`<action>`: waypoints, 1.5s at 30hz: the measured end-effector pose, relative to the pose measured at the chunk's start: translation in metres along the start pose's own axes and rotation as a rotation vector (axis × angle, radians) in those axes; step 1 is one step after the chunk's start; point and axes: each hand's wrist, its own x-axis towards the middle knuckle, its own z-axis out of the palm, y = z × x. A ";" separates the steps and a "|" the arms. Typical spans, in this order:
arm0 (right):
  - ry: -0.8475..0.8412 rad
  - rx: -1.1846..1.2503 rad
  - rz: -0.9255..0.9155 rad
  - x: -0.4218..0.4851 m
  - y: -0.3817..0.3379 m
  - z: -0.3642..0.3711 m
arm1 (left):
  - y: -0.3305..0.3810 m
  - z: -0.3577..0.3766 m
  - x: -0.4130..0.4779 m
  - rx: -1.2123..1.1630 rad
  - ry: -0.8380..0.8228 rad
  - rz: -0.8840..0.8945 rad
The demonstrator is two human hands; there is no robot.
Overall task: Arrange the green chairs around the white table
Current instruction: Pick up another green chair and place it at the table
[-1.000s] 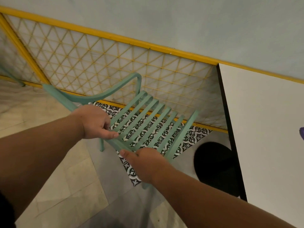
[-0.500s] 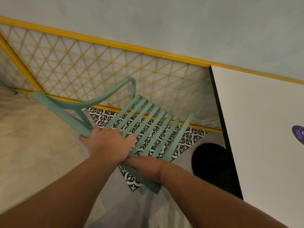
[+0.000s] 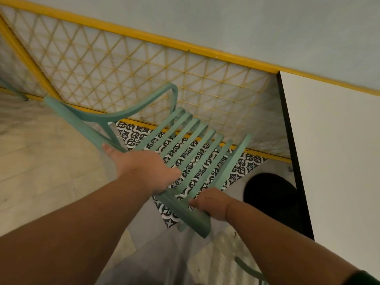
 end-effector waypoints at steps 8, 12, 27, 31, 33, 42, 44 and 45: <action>-0.026 -0.263 0.007 0.010 0.014 0.002 | -0.001 -0.002 -0.001 -0.037 0.028 0.016; 0.087 -0.234 0.016 0.004 0.003 0.009 | -0.003 0.002 -0.001 -0.044 0.031 0.037; 0.046 -0.180 0.135 0.005 -0.067 0.032 | -0.051 0.010 -0.016 0.012 0.044 0.155; 0.061 -0.130 0.161 0.008 -0.083 0.037 | -0.064 0.010 -0.013 0.059 0.028 0.194; 0.046 -0.121 0.173 0.011 -0.085 0.037 | -0.068 0.011 -0.010 0.082 0.033 0.209; -0.014 -0.109 0.178 0.026 -0.115 0.028 | -0.091 0.010 -0.001 0.122 0.028 0.236; -0.009 -0.117 0.170 0.029 -0.118 0.031 | -0.096 0.012 0.001 0.134 0.041 0.232; -0.002 -0.115 0.157 0.029 -0.118 0.031 | -0.097 0.013 0.002 0.127 0.049 0.228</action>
